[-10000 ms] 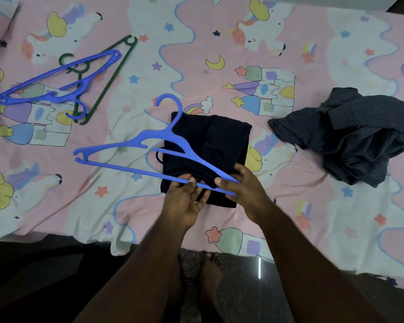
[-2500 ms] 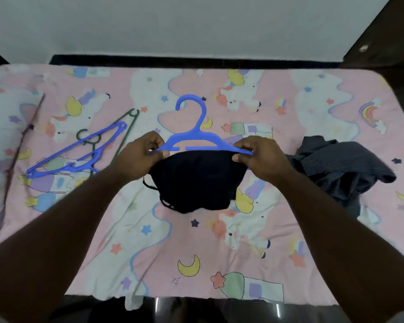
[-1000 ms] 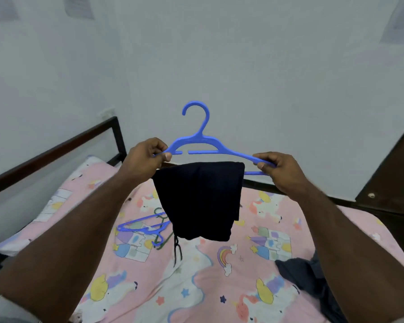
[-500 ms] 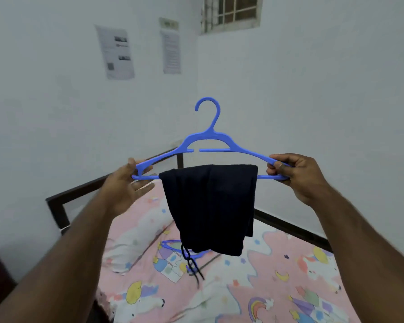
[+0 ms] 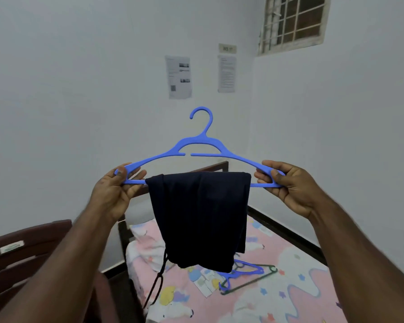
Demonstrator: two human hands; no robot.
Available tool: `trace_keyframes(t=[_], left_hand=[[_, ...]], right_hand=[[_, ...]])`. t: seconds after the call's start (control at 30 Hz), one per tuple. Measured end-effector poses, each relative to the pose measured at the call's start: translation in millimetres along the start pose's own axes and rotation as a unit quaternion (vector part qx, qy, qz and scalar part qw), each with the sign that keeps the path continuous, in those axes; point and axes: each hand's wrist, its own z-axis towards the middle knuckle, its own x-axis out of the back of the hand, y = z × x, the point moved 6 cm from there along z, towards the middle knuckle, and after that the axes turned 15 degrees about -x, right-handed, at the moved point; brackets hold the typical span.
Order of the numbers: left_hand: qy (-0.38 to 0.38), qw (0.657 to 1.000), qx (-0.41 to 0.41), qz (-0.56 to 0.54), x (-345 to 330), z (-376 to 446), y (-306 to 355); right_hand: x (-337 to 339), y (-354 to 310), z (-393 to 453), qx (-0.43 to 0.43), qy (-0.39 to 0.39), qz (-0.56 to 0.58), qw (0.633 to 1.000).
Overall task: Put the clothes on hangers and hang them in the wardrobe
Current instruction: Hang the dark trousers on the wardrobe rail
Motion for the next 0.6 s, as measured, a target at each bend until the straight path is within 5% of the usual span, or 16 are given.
trace_keyframes(t=[0.6], left_hand=[[0.178, 0.967, -0.174, 0.055, 219.8, -102.1, 268.9]], right_hand=[[-306.7, 60.9, -5.7, -0.036, -0.246, -0.03, 0.968]])
